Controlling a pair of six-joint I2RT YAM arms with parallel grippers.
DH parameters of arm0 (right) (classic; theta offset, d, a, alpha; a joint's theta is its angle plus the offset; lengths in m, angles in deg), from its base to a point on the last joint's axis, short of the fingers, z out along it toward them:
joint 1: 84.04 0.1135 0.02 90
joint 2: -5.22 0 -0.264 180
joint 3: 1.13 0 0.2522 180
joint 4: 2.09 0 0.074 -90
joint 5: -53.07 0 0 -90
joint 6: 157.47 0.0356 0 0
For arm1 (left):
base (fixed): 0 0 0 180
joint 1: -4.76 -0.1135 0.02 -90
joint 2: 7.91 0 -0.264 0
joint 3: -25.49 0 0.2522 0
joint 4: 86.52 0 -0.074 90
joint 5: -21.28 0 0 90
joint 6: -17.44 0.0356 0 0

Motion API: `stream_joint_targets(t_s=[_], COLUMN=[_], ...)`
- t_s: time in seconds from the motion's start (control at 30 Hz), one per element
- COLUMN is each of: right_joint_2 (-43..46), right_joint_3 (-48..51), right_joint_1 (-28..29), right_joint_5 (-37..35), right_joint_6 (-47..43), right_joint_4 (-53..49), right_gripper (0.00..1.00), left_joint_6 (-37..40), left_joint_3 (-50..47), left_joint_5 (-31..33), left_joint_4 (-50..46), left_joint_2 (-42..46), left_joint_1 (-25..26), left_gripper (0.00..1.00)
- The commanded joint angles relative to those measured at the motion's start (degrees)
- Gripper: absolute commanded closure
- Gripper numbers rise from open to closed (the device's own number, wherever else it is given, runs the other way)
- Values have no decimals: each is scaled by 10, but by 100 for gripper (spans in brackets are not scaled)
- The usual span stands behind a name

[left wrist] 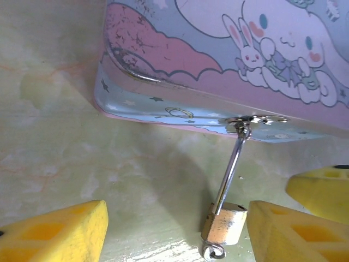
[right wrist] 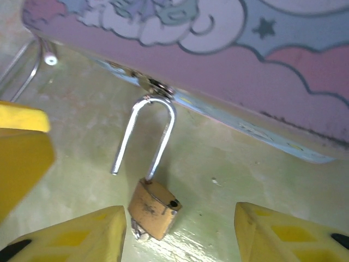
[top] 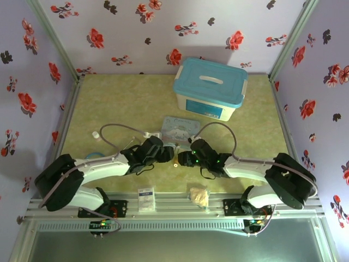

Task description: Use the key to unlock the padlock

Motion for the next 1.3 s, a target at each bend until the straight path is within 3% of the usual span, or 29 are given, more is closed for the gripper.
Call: stream_joint_targets(t_s=[0.0,0.1,0.7,0.83,0.97,1.27], right_joint_2=[-9,-37,-128,-138,-156,-116], right_joint_3=[-21,-50,-94,-100,-106,-63], right_joint_1=[3,11,41,45,50,51], right_joint_5=[-17,-15,-19,-14,-9,-6], right_joint_6=[15,16,52,57,65,95], right_joint_4=[-11,-50,-72,-70,-74,-32], right_gripper=[45,46,49,56,56,74], left_joint_6=[-15,-28,-7,-6,-4,46], left_joint_3=[-17,-51,-72,-79,-85,-45], left_joint_5=[4,4,8,8,8,8], left_joint_4=[32,71,49,50,51,28], left_joint_2=[23,43,87,94,101,95], left_joint_1=[-5,-9,-35,-39,-46,-77], left_gripper=[32,33,31,31,31,31])
